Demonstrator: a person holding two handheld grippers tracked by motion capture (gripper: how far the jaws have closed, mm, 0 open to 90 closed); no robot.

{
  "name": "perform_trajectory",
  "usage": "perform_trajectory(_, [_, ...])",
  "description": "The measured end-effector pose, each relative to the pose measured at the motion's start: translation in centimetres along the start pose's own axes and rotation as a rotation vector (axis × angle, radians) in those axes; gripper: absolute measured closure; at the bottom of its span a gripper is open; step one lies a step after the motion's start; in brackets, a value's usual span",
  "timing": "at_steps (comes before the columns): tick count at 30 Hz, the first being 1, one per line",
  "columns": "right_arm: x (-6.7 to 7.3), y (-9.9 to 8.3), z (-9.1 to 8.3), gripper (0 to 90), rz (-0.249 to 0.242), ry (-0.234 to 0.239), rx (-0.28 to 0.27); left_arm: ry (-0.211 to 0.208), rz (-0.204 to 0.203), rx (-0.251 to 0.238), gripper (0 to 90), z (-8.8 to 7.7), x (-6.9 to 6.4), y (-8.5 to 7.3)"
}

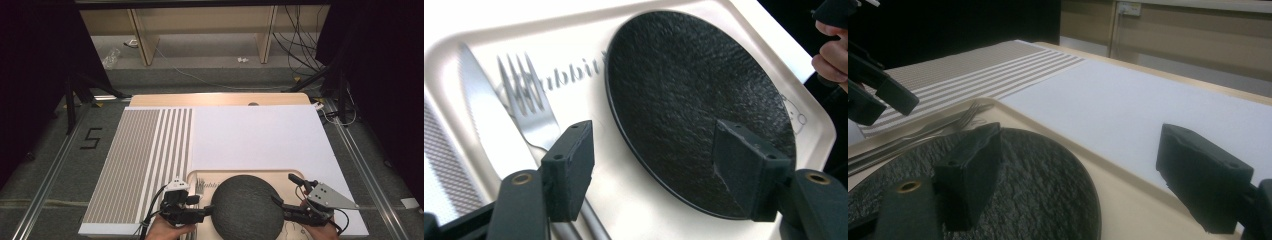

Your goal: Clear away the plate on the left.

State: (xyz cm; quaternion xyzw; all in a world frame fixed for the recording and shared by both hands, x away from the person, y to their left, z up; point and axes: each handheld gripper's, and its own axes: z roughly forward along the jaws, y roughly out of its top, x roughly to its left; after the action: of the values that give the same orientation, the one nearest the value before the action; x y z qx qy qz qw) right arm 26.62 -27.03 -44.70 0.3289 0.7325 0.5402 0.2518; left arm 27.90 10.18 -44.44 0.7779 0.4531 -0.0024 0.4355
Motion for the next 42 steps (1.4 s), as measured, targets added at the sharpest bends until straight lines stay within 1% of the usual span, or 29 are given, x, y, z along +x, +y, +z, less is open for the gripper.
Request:
perform_trajectory(2, [0.0,0.0,0.0,19.7,-0.001,0.0,0.001,0.009,0.026,-0.025,32.7,-0.3,0.1,0.1])
perform_trajectory(5, [0.0,0.0,0.0,19.6,0.0,0.0,0.0,0.001,0.049,-0.056,32.0,-0.8,0.3,0.2])
perform_trajectory(9, [0.0,0.0,0.0,19.6,0.001,0.0,0.0,-0.002,0.081,-0.116,31.4,-1.6,0.5,0.4])
perform_trajectory(11, [0.0,0.0,0.0,19.6,0.001,0.001,0.001,-0.001,0.106,-0.152,31.2,-2.0,0.5,0.4])
perform_trajectory(13, [0.0,0.0,0.0,19.6,0.003,0.0,0.0,-0.003,0.124,-0.179,30.8,-2.3,0.6,0.4])
perform_trajectory(14, [-0.1,0.0,0.0,19.6,0.002,0.001,0.001,-0.003,0.141,-0.2,30.7,-2.5,0.6,0.4])
perform_trajectory(17, [0.0,0.0,0.0,19.6,0.0,0.0,-0.001,0.004,0.162,-0.233,29.5,-2.7,0.9,0.3])
perform_trajectory(19, [0.0,0.0,0.0,19.6,0.001,0.0,-0.001,0.004,0.173,-0.265,28.9,-2.9,1.1,0.2])
perform_trajectory(20, [0.0,0.0,0.0,19.6,0.0,0.0,-0.002,0.009,0.187,-0.283,28.3,-3.0,1.1,0.2])
perform_trajectory(22, [-0.1,0.0,-0.1,19.5,0.002,-0.001,0.0,0.007,0.203,-0.309,27.7,-3.2,1.1,0.2])
perform_trajectory(25, [0.0,0.0,-0.1,19.5,0.002,-0.001,0.0,0.001,0.211,-0.328,27.4,-3.4,1.2,0.1])
perform_trajectory(30, [0.0,0.0,-0.1,19.5,0.0,0.0,-0.003,0.009,0.226,-0.354,27.0,-3.6,1.4,-0.1])
perform_trajectory(33, [-0.1,0.0,-0.1,19.5,0.0,0.0,-0.002,0.018,0.253,-0.372,26.7,-3.8,1.5,-0.2])
perform_trajectory(35, [-0.1,0.0,-0.1,19.5,0.0,0.0,-0.002,0.019,0.262,-0.379,26.5,-3.9,1.5,-0.3])
perform_trajectory(37, [0.0,0.0,-0.1,19.5,0.002,0.0,-0.001,0.014,0.261,-0.383,26.1,-4.0,1.7,-0.3])
perform_trajectory(42, [0.0,0.0,-0.1,19.5,0.001,0.0,-0.002,0.022,0.266,-0.396,25.2,-4.2,2.0,-0.4])
